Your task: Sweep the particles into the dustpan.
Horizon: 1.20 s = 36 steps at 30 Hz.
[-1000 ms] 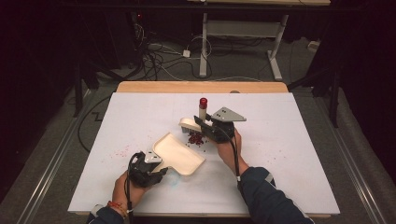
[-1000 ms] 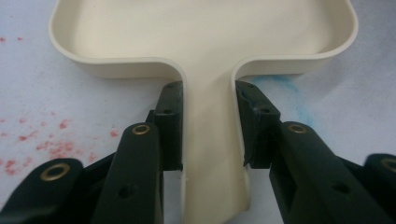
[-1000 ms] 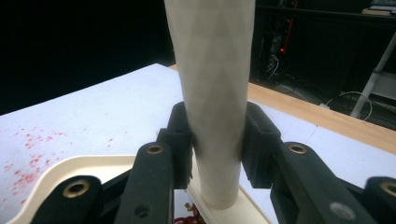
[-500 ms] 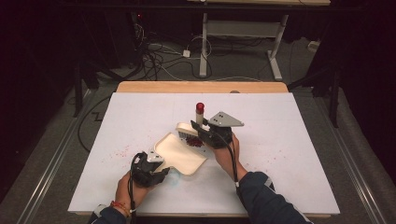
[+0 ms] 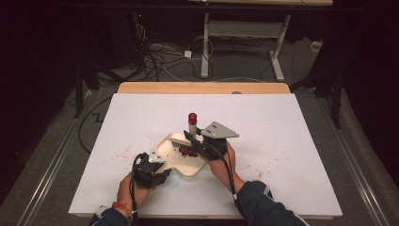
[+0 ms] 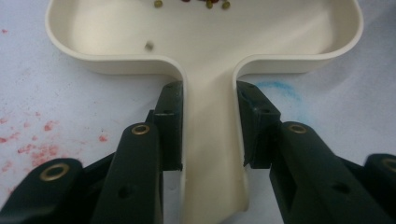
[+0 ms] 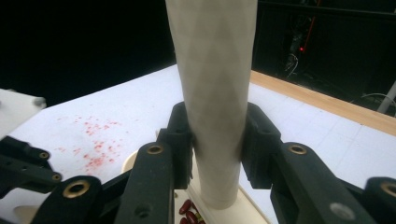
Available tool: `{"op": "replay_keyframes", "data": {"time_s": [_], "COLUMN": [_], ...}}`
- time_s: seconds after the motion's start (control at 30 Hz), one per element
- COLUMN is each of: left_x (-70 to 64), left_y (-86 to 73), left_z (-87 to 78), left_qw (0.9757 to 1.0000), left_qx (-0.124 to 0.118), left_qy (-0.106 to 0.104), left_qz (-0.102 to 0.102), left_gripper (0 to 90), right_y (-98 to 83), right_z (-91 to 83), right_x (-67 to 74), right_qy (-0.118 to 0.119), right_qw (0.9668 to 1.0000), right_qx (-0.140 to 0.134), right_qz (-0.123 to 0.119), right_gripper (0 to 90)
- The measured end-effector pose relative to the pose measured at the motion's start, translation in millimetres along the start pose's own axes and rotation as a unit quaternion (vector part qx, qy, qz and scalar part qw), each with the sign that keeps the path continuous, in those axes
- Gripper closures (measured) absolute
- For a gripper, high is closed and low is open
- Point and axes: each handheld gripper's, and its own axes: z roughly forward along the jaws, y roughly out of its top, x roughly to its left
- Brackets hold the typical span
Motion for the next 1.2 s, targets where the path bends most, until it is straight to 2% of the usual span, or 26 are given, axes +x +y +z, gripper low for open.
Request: {"op": "replay_keyframes", "data": {"time_s": [0.23,0.5,0.73,1.0,1.07,1.1,1.13,1.17,1.2], "left_x": [1.5,2.4,2.2,2.2,1.7,2.2,1.7,0.6,0.3], "left_y": [-0.5,-0.6,-0.9,-3.2,-3.8,-4.4,-5.3,-6.6,-7.7], "left_z": [0.4,2.4,1.6,0.3,0.1,-0.8,-1.3,-1.4,-2.0], "left_qw": [1.0000,1.0000,0.9997,0.9995,0.9996,0.9993,0.9993,0.9994,0.9993], "left_qx": [0.000,0.005,0.015,0.016,0.013,0.017,0.018,0.014,0.016], "left_qy": [-0.002,-0.002,-0.005,-0.005,-0.005,-0.007,-0.007,-0.006,-0.006], "left_qz": [0.001,0.002,0.017,0.027,0.025,0.031,0.033,0.030,0.033], "left_gripper": [63.7,63.7,63.7,63.7,63.7,63.7,63.7,63.7,63.7], "right_y": [1.8,2.7,6.2,21.3,29.4,29.4,33.8,33.8,35.3], "right_z": [-2.4,-5.0,-7.6,-20.5,-31.0,-31.0,-38.0,-38.0,-41.2], "right_x": [8.0,14.4,18.2,9.8,0.9,0.9,-6.6,-6.6,-11.3], "right_qy": [0.012,0.028,0.037,0.035,0.027,0.027,0.018,0.018,0.011], "right_qw": [0.9999,0.9996,0.9993,0.9990,0.9988,0.9988,0.9988,0.9988,0.9989], "right_qx": [-0.001,-0.002,-0.003,-0.028,-0.039,-0.039,-0.044,-0.044,-0.046], "right_qz": [-0.007,0.005,0.001,0.007,0.013,0.013,0.013,0.013,0.005], "right_gripper": [69.2,69.4,70.2,70.2,70.2,70.2,70.2,70.2,70.2]}}
